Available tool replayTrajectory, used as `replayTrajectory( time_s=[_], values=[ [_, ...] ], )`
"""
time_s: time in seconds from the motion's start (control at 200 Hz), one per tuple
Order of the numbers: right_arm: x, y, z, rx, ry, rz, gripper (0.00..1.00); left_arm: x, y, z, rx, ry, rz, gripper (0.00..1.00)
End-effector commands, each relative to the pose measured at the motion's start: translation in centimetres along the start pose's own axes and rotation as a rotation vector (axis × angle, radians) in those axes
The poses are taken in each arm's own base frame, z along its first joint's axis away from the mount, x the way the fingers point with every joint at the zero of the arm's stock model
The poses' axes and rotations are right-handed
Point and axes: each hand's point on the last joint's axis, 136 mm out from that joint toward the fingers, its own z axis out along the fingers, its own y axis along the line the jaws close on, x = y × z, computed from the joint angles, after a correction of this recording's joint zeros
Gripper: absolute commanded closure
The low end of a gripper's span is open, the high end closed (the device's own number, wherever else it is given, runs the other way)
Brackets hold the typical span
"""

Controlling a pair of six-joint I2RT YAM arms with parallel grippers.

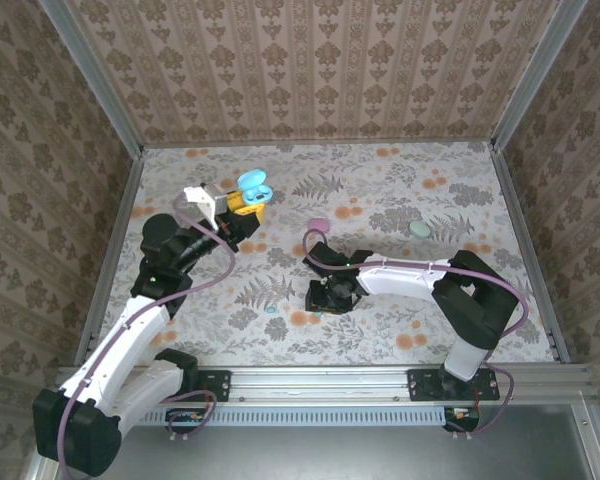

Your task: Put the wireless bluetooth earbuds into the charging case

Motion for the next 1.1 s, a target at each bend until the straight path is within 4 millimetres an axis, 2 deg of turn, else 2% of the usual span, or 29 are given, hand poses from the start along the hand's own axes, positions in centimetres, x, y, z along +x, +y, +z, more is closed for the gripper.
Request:
replayTrajectory(
  time_s=[0.0, 0.29, 0.505, 0.52, 0.685, 0.89, 1.095],
  values=[
    [0.4, 1.6, 0.0, -0.040, 0.029, -0.029, 0.64, -2.7, -0.9, 0.0, 0.026, -0.063, 0.055, 0.71],
    [2.1, 2.0, 0.6, -0.008, 0.085, -0.069, 0.65, -2.6, -0.9, 0.1, 0.025, -0.064, 0.058, 0.71],
    [2.8, 1.3, 0.0, 0.025, 0.084, -0.080, 0.66, -2.7, -1.0, 0.0, 0.028, -0.067, 0.062, 0.71],
    [3.2, 0.8, -0.1, 0.044, 0.098, -0.076, 0.66, -2.7, -0.9, 0.0, 0.025, -0.066, 0.061, 0.71],
    [4.1, -0.3, -0.5, 0.063, 0.107, -0.064, 0.66, -2.6, -1.0, 0.0, 0.025, -0.066, 0.059, 0.71],
    [4.0, 0.0, -0.9, 0.054, 0.101, -0.099, 0.66, -2.7, -1.0, 0.0, 0.026, -0.069, 0.057, 0.71],
    [3.3, 0.6, -2.4, 0.076, 0.065, -0.217, 0.66, -2.8, -1.1, -0.1, 0.026, -0.067, 0.061, 0.71]
  ],
)
